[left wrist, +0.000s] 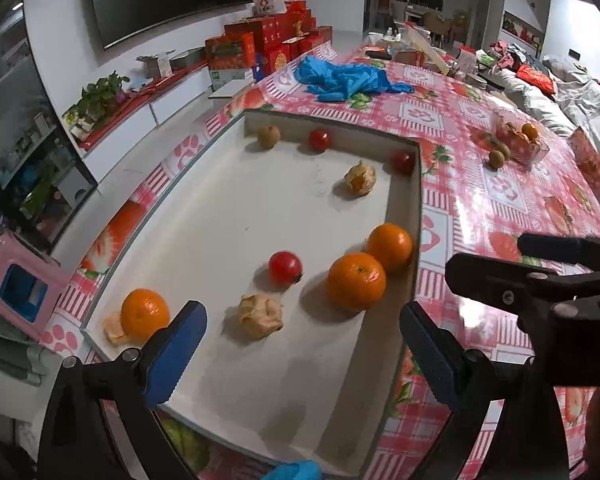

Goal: Organize fruits

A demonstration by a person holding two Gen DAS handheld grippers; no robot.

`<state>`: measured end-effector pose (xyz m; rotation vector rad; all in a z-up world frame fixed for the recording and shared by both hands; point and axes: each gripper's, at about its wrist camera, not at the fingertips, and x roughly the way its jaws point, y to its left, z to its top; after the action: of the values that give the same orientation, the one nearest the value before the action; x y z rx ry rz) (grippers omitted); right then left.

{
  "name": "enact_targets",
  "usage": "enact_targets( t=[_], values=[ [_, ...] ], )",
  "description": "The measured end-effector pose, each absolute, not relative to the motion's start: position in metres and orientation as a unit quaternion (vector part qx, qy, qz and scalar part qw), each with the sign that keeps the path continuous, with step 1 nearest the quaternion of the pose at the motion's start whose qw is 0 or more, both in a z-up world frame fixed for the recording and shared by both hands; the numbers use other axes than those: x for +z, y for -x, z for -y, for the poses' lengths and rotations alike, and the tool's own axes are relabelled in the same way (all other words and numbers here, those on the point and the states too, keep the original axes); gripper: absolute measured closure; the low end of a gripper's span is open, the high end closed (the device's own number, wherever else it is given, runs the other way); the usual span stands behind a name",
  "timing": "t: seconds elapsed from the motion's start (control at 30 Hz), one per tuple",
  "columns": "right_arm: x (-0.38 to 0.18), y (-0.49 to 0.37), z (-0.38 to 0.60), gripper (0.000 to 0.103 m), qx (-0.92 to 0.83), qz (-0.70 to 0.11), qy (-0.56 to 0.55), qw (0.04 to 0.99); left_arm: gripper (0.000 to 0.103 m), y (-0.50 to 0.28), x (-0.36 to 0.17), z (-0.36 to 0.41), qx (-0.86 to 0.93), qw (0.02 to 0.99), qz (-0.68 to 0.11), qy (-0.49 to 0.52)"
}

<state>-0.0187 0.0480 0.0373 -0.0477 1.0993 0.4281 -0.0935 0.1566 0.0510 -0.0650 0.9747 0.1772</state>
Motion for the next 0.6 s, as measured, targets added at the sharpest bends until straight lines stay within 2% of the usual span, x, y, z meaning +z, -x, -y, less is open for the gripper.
enact_targets(
  t=[0.3,0.6],
  values=[
    [0.040,0.029,-0.085,0.007,0.200,-0.493,0.123,0.838,0.001,0.103,0.048,-0.171,0.120,0.872,-0.475,0.017],
    [0.041,0.035,-0.090,0.007,0.202,-0.486,0.141,0.838,0.001,0.105,0.046,-0.170,0.112,0.874,-0.473,0.022]
  ],
)
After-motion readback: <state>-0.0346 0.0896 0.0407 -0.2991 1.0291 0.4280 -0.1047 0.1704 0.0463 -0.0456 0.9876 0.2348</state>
